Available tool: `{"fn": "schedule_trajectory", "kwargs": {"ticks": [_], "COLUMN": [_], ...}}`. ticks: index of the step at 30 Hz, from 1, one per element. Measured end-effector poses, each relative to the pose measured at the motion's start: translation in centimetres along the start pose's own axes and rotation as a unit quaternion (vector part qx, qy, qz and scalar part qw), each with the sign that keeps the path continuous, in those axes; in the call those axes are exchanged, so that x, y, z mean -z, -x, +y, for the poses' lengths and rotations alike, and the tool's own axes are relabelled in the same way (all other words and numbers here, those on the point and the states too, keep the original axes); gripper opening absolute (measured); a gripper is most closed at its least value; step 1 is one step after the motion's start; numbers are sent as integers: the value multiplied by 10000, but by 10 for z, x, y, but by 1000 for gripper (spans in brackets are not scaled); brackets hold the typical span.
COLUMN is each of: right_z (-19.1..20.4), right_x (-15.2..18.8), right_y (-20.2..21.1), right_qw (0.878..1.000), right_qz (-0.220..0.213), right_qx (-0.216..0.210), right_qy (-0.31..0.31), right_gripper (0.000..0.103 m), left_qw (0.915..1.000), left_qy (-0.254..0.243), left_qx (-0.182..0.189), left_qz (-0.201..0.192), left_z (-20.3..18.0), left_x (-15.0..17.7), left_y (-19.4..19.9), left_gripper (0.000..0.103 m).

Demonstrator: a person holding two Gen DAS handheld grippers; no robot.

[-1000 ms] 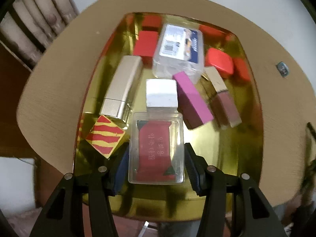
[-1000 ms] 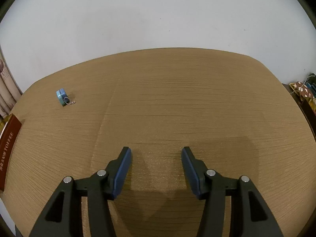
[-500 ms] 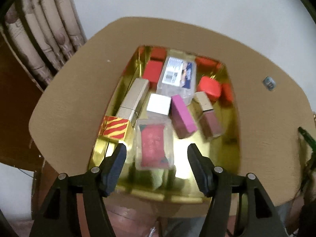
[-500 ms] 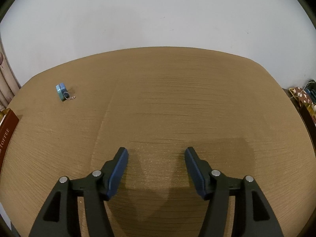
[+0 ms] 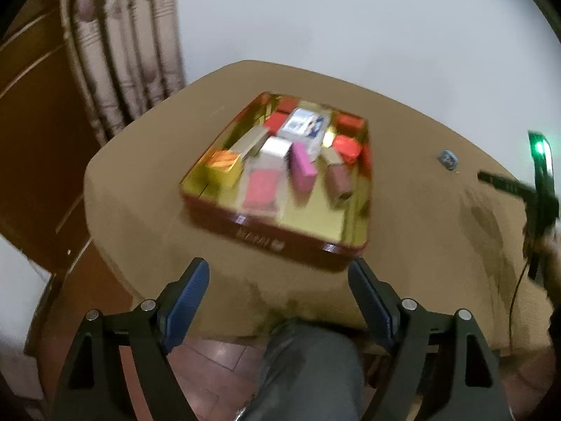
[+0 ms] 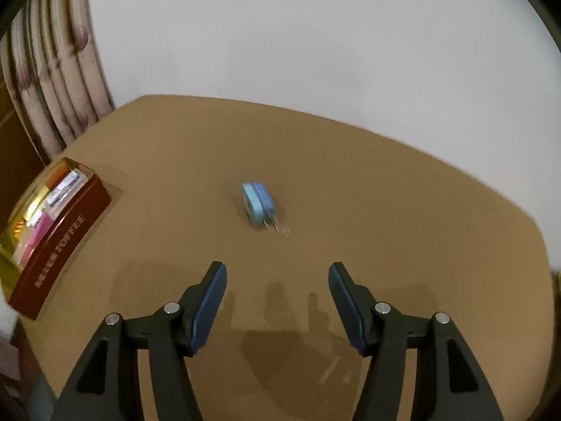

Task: Organize rigid objects
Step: 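Grasp the blue keychain tin with the right gripper, then lower the blue keychain tin into the gold tin and open the right gripper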

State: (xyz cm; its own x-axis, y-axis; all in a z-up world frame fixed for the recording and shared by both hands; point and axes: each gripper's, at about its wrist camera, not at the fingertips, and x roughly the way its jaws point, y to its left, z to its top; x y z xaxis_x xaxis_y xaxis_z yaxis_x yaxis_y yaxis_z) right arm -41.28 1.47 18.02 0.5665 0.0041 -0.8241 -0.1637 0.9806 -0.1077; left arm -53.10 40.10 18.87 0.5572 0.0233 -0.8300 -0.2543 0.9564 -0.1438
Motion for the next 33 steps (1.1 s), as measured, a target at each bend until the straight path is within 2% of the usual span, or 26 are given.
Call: {"fn": "schedule_trajectory", "kwargs": {"ticks": [6,9,13,16,17,18,19,23,25,28,31,33], "right_z": [21,27,28,23,19,20,19,20,21,45,91,131], "right_x": [-35,-45,-51,-56,-55,-54,-53,-48,-51,-51,-50,-47], "right_y": [-40,-59,-74,-85,-87,-93,-97,-93,-76,-30,9,29], "right_qw": [9980,9961,9944,9943,9943,9940,9932,9935,9960,9944,9834,9714], "right_qz": [309,421,526,649,680,742,864,927,763,465,383,449], "right_qx": [90,147,202,73,58,52,43,45,-182,-931,-1748,-2282], "right_qy": [535,762,893,837,825,807,777,654,423,203,308,480], "right_gripper": [62,62,62,61,53,34,24,21,21,21,21,21], "left_qw": [9990,9986,9983,9979,9975,9973,9972,9969,9972,9965,9956,9957], "left_qy": [136,180,2,-144,-192,-215,-221,-107,55,275,331,332], "left_qx": [-420,-486,-578,-625,-670,-687,-696,-723,-679,-727,-779,-771], "left_qz": [73,52,110,128,126,128,135,279,323,299,405,402], "left_z": [15,17,10,5,3,4,4,11,17,26,30,35], "left_x": [20,23,27,30,31,32,32,31,29,27,25,25], "left_y": [-12,-17,-26,-30,-31,-31,-32,-35,-35,-28,-24,-18], "left_gripper": [78,78,78,78,78,78,78,78,78,78,78,78]}}
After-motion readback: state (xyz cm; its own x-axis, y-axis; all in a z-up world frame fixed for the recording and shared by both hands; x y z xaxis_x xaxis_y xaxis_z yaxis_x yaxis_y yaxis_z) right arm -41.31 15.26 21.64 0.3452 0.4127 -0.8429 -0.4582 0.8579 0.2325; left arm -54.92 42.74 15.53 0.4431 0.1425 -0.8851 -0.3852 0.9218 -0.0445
